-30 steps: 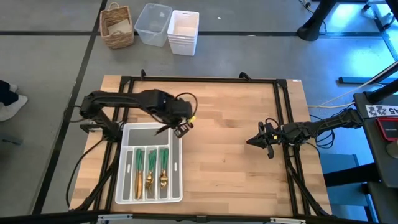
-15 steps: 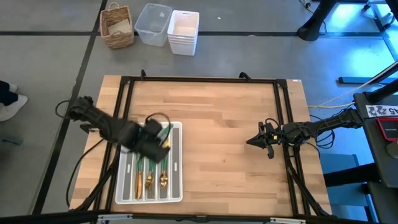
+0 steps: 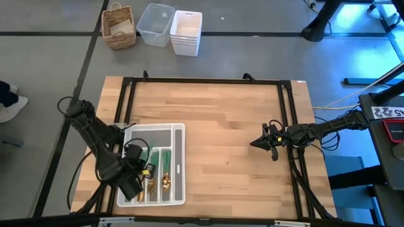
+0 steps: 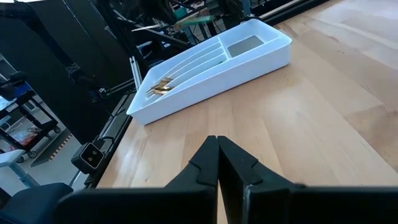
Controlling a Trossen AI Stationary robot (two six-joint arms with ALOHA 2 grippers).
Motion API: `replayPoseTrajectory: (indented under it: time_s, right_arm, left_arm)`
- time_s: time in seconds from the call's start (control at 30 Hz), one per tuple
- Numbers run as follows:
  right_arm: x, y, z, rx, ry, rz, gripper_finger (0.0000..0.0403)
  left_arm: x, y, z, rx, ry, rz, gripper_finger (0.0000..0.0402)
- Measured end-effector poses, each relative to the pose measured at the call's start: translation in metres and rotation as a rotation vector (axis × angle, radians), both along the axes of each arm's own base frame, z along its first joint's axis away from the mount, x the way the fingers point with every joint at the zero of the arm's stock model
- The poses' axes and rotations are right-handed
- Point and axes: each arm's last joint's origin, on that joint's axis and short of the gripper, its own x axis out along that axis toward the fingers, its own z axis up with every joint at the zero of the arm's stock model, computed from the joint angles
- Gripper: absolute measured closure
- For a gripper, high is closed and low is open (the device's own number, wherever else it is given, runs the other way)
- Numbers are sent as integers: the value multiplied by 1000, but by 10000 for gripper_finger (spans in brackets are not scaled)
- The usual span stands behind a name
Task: Sort silverware
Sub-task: Put the green knife on the silverware tray
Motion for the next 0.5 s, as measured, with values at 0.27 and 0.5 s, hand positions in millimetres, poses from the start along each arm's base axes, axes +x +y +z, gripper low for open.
replayPoseTrajectory:
  time_s: [0.27,0.5]
  right_arm:
    - [0,0,0,0,0,0,397]
    - [0,0,0,0,-1,0,397]
  left_arm:
    - [-3,-12,-36,-28,59,-17,371]
    - [-8,-23,-48,-40,138,-34,371]
